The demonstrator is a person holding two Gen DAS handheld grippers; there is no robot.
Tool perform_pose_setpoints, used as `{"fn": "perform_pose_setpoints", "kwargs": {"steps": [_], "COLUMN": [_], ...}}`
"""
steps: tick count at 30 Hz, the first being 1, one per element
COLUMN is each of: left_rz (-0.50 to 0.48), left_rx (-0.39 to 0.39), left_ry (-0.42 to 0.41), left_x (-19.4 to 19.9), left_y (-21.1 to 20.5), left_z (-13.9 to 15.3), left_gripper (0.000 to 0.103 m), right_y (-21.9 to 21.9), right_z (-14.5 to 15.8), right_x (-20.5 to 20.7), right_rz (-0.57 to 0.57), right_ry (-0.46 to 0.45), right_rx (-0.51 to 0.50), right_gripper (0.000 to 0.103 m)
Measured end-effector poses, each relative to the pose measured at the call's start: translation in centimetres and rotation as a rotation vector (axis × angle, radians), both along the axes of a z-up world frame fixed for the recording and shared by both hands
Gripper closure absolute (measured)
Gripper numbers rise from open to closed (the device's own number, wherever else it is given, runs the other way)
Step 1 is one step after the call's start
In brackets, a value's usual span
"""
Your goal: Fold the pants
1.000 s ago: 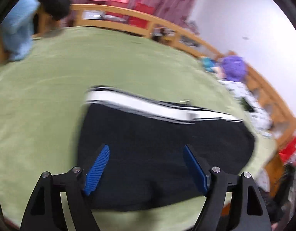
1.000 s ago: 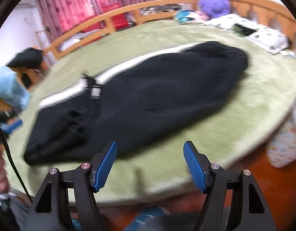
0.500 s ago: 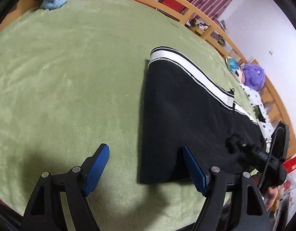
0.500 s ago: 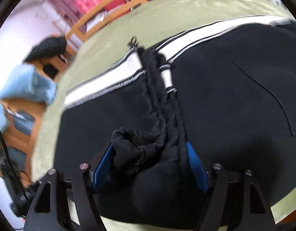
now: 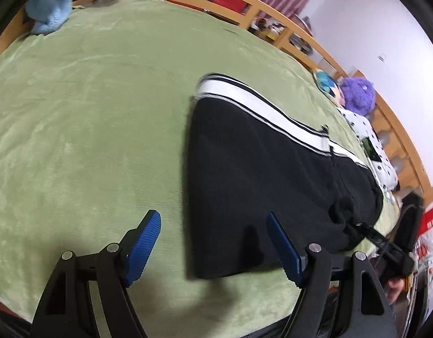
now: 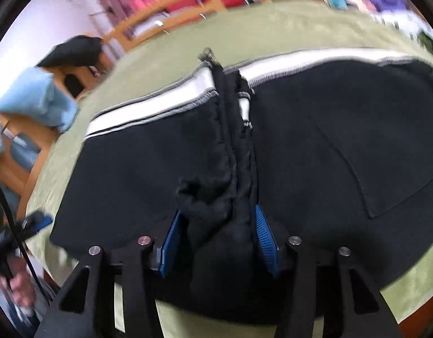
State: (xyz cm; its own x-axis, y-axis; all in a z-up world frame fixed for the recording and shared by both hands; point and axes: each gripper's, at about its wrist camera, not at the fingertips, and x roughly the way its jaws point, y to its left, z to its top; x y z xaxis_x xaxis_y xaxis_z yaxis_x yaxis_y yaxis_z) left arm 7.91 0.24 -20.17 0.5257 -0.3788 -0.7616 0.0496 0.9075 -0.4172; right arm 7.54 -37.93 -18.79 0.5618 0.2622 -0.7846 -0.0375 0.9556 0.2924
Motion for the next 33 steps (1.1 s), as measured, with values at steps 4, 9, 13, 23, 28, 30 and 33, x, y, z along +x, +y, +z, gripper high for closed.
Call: {"fn": "perform_pose_setpoints", "kwargs": {"steps": [4, 9, 13, 23, 28, 30, 33], "left_rz": [-0.029, -0.049, -0.088, -0.061, -0.045, -0.045, -0.046], "left_rx": [0.083, 0.149, 0.097, 0.154, 0.115, 0.091, 0.090], "left_ry": [0.011, 0.017, 0.021, -0.026, -0.008, 0.009, 0.023], "left_x": [-0.6, -2.3, -2.1, 0.4, 0.8, 1.0, 1.2], "left_y": [-1.6, -2.5, -1.9, -1.5, -1.3, -1.2, -1.3], "left_z": [-1.0, -2.9, -0.4, 1.5, 1.0, 0.5, 0.2], "left_gripper": [0.027, 0.027, 0.029, 0.027, 0.027, 0.027, 0.027], "right_y": [0.1, 2.6, 2.4, 0.8, 1.8, 2.7, 2.6], "right_z": [4.0, 2.3, -1.5, 5.6, 3.1, 1.1, 2.3], "right_x": [-2.6, -2.1, -2.2, -2.2, 0.3, 0.8, -0.9], "right_rz": [-0.017, 0.053, 0.090, 0.106, 0.118, 0.110, 0.108], "right_ry": [-0.169, -0.165, -0.008, -0.188, -0.078, -0.026, -0.100], "right_rx": [-0.025, -0.039, -0.098, -0.125, -0.087, -0.138, -0.133], "right_gripper": [0.046, 0.049, 0.073, 0.048, 0.049, 0.070, 0.089]}}
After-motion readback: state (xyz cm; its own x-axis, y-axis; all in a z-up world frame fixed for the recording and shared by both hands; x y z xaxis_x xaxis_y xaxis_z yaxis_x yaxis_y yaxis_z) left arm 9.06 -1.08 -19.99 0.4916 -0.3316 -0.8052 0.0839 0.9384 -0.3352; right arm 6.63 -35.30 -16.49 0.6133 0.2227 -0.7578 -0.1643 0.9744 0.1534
